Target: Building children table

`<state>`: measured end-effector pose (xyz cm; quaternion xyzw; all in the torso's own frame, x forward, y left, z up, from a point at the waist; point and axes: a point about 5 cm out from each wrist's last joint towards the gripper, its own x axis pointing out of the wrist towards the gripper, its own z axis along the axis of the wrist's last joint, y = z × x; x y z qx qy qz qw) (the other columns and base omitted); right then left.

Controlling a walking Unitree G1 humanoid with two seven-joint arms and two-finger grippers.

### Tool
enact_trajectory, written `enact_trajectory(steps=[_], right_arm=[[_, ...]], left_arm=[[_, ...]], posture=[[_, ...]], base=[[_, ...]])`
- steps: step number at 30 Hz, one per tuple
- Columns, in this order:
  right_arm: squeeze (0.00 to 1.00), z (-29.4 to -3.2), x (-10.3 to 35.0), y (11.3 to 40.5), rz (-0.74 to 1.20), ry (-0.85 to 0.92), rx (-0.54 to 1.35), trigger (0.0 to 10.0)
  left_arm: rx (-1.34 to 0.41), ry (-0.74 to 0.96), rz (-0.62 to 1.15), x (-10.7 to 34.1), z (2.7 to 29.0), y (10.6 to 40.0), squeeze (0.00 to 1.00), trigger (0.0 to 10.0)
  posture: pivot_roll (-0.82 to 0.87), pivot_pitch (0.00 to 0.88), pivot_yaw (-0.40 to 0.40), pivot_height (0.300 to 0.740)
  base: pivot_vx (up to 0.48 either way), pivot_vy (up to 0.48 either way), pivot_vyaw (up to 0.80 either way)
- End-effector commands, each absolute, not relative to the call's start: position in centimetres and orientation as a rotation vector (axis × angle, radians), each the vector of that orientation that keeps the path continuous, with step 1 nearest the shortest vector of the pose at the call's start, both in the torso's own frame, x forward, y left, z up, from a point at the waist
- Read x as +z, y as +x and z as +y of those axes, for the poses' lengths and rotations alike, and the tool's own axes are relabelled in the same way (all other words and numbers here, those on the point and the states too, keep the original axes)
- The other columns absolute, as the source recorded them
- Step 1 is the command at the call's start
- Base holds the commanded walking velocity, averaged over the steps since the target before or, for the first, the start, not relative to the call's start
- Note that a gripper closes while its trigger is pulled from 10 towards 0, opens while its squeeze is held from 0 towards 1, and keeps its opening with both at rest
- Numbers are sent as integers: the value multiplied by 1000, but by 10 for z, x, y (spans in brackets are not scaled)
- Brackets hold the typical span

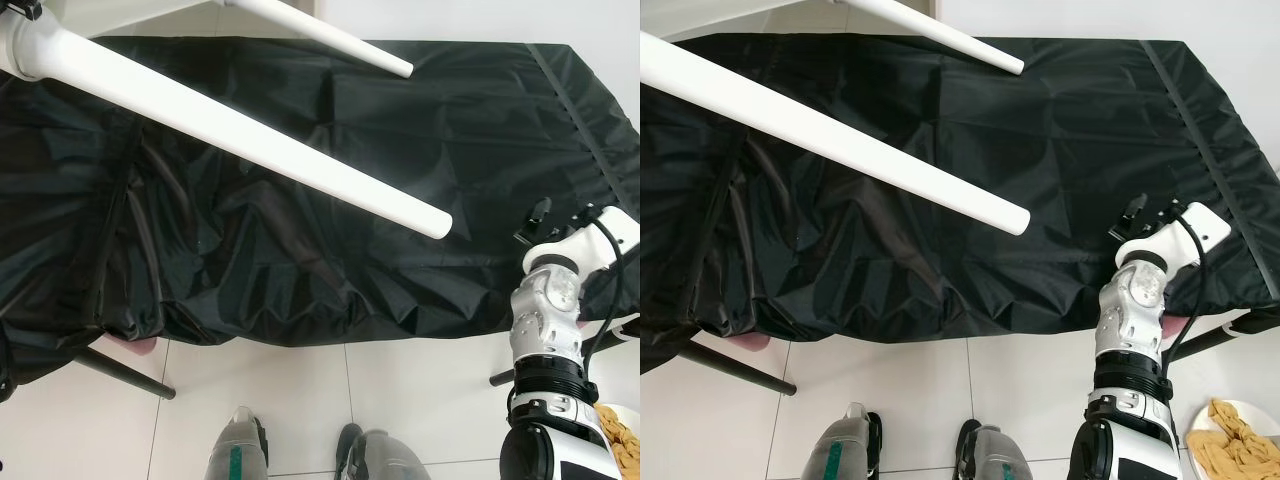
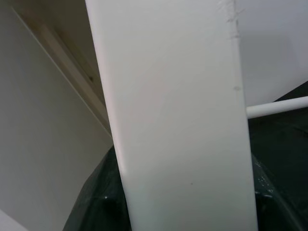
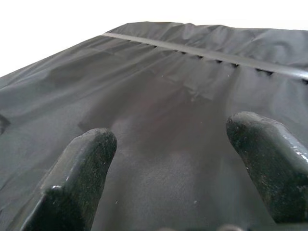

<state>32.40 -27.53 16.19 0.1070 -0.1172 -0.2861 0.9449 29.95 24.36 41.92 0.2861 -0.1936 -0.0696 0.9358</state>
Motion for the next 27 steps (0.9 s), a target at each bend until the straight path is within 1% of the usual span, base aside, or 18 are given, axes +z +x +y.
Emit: enact_trajectory(steps=[1,3,4,6,7,9,10,12,13,16,18,21,24,25,27], right_arm=[[0,-274,155,323,-222,220,-579,10000],[0,-274,156,324,-222,221,-573,10000],[0,-274,156,324,-222,209,-570,10000],[0,-273,156,326,-215,185,-559,10000],[0,-273,156,326,-215,185,-559,10000],[0,-272,157,329,-217,177,-546,10000],[0,-272,157,329,-217,177,-546,10000],[0,-270,157,331,-217,170,-531,10000],[0,-270,157,331,-217,170,-531,10000],[0,-265,155,334,-204,157,-516,10000],[0,-264,153,334,-201,155,-513,10000],[0,-260,149,335,-187,155,-497,10000],[0,-258,147,336,-181,158,-492,10000],[0,-254,145,337,-167,170,-475,10000],[0,-251,144,339,-162,180,-454,10000]], left_arm=[[-150,728,-610,453,228,272,0,10000],[-154,726,-604,451,227,272,0,10000],[-164,759,-590,446,225,274,0,10000],[-195,905,-577,434,214,278,0,10000],[-195,905,-577,434,214,278,0,10000],[-224,1007,-595,429,203,280,0,10000],[-224,1007,-595,429,203,280,0,10000],[-221,1107,-623,432,195,281,0,10000],[-221,1107,-623,432,195,281,0,10000],[-181,1234,-721,451,185,278,0,10000],[-174,1237,-750,458,182,276,0,10000],[-136,1252,-850,478,174,269,0,10000],[-110,1266,-876,484,172,268,0,10000],[-101,1277,-908,489,165,267,0,10000],[-95,1282,-914,488,163,270,0,10000]], posture=[[171,113,43,740],[173,112,41,740],[174,112,39,740],[183,115,30,740],[183,115,30,740],[194,120,20,740],[194,120,20,740],[200,124,15,740],[200,124,15,740],[210,129,10,740],[217,131,9,740],[230,134,5,740],[230,134,5,740],[238,131,8,740],[237,129,9,740]], base=[[0,0,0],[0,0,0],[0,0,0],[0,0,0],[0,0,0],[0,0,0],[0,0,0],[0,0,0],[0,0,0],[0,0,0],[0,0,0],[0,0,0],[0,0,0],[0,0,0],[0,0,0]])
